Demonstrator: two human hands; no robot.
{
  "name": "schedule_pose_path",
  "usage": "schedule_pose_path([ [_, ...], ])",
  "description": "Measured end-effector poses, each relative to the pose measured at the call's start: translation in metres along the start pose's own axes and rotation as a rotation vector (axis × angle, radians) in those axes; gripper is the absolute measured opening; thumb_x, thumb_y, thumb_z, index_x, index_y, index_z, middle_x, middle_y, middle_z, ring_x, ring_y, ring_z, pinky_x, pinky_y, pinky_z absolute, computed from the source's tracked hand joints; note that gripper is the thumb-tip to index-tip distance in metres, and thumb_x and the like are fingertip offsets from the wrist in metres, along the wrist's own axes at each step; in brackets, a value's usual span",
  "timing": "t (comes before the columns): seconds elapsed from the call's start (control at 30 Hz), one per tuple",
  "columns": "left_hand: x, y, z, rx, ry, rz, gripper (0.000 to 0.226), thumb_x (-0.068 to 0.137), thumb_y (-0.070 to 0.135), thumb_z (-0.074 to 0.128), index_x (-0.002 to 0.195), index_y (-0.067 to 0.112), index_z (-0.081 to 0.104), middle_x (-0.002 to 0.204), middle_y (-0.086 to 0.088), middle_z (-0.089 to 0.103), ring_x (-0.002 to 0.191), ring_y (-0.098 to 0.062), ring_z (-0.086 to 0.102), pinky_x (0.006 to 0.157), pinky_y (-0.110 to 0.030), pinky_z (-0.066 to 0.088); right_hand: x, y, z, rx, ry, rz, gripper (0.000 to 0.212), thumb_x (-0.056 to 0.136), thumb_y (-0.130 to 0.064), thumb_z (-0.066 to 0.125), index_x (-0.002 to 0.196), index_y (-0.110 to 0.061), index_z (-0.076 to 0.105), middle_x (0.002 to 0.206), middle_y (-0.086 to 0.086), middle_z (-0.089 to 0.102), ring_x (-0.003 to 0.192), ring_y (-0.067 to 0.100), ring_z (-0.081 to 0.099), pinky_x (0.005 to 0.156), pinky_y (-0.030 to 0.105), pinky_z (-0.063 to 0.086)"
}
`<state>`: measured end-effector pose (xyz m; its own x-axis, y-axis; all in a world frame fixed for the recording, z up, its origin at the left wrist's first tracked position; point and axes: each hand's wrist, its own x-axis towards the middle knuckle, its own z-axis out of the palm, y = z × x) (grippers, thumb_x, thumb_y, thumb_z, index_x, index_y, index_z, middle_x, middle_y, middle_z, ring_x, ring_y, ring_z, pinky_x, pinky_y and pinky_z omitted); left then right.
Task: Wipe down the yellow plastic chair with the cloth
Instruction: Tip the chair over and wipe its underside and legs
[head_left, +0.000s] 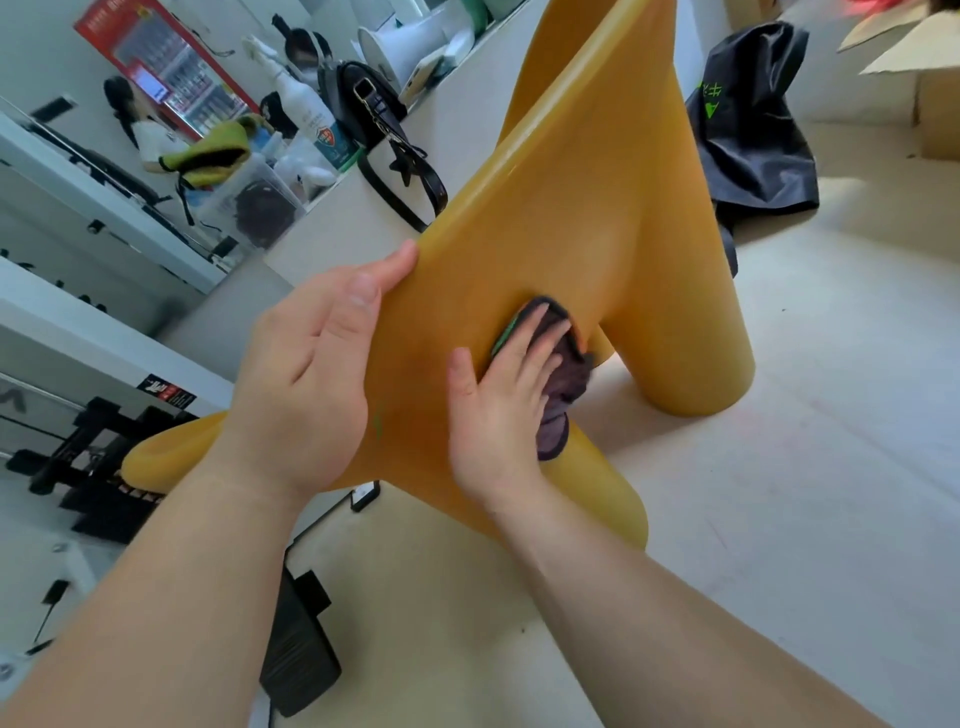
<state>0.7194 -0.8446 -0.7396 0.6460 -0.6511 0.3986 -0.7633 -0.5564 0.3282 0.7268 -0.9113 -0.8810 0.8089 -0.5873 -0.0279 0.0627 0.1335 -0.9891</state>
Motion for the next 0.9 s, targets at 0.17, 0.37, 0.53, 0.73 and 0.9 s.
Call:
schedule_pose_path([
  [0.17,-0.002,0.001,0.000,-0.024,-0.005,0.016,0.054,0.105,0.044,0.020,0.139,0.026,0.058,0.131,0.026,0.057,0.124,0.004,0.052,0.105,-0.019,0.039,-0.072,-0.005,0.019,-0.131,-0.215,-0.208,0.100,0.071,-0.094,-0.010,0.151,-0.038,-0.033,0.160,-0.005,-0.042,0.144,0.017,-0.044,0.119,0.051,-0.021],
  [0.37,-0.001,0.014,-0.004,-0.086,-0.007,-0.120,0.059,0.103,0.054,0.017,0.131,0.032,0.064,0.119,0.031,0.066,0.117,0.009,0.056,0.103,-0.020,0.041,0.008,-0.029,-0.021,-0.054,-0.010,-0.179,0.088,0.077,-0.075,0.007,0.154,-0.045,-0.023,0.161,-0.013,-0.037,0.151,0.013,-0.029,0.120,0.055,-0.003],
  [0.53,0.017,0.038,0.000,0.199,-0.003,-0.127,0.023,0.103,0.048,0.042,0.109,0.041,0.063,0.098,0.014,0.065,0.083,-0.002,0.058,0.069,-0.033,0.048,0.071,-0.013,-0.042,0.029,0.071,-0.084,0.095,0.077,-0.070,-0.004,0.162,-0.027,-0.010,0.168,0.000,-0.027,0.154,0.027,-0.024,0.124,0.056,-0.007],
  [0.73,0.067,0.070,0.031,0.543,-0.195,0.086,0.057,0.101,0.037,0.048,0.154,0.031,0.030,0.148,0.008,0.041,0.134,-0.013,0.039,0.106,-0.031,0.031,0.051,0.033,-0.046,0.340,-0.094,0.296,0.073,0.101,-0.068,0.022,0.158,-0.042,-0.015,0.169,-0.007,-0.021,0.158,0.026,-0.004,0.125,0.051,-0.001],
  [0.9,0.101,0.072,0.055,0.453,-0.253,0.109,0.059,0.105,0.034,0.043,0.159,0.025,0.022,0.155,0.011,0.032,0.133,0.008,0.026,0.101,0.001,0.013,0.052,-0.002,-0.037,0.070,-0.004,0.018,0.078,0.094,-0.061,0.003,0.162,-0.023,0.005,0.167,0.001,-0.029,0.154,0.030,-0.021,0.123,0.057,-0.001],
])
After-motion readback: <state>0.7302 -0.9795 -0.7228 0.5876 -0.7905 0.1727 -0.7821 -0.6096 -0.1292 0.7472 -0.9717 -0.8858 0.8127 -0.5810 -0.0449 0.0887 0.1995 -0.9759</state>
